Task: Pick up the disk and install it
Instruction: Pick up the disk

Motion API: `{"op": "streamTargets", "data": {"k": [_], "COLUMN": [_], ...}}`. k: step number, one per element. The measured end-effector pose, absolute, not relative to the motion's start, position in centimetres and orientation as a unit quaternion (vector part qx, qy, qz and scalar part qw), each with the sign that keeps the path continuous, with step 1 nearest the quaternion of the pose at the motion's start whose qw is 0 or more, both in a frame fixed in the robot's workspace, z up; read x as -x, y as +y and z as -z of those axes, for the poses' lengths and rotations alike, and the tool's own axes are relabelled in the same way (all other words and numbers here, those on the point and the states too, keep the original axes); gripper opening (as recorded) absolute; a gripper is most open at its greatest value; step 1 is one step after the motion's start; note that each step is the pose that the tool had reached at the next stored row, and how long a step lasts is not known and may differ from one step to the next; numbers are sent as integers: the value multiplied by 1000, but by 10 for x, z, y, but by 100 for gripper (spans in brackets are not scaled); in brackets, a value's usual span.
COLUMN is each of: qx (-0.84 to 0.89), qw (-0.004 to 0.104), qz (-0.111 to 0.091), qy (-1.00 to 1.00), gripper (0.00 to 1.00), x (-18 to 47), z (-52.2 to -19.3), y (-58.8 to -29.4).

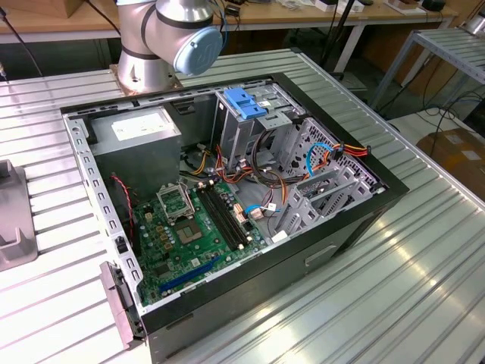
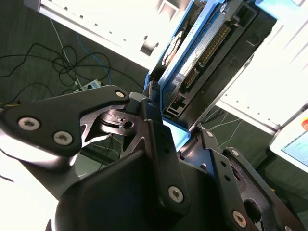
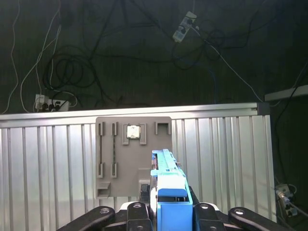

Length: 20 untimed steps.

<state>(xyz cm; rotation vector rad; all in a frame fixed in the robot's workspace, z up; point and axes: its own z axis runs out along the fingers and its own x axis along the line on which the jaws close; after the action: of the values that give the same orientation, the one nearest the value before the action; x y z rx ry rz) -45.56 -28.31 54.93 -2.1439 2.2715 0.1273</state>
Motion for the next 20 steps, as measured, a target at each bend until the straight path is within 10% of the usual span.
{"op": "streamTargets", "data": {"k": [20], "qx": [686], "qw": [8], "qz": [-41], "qy": [727], "gripper": [37], "x": [449], "z": [-549], "y": [-285]}}
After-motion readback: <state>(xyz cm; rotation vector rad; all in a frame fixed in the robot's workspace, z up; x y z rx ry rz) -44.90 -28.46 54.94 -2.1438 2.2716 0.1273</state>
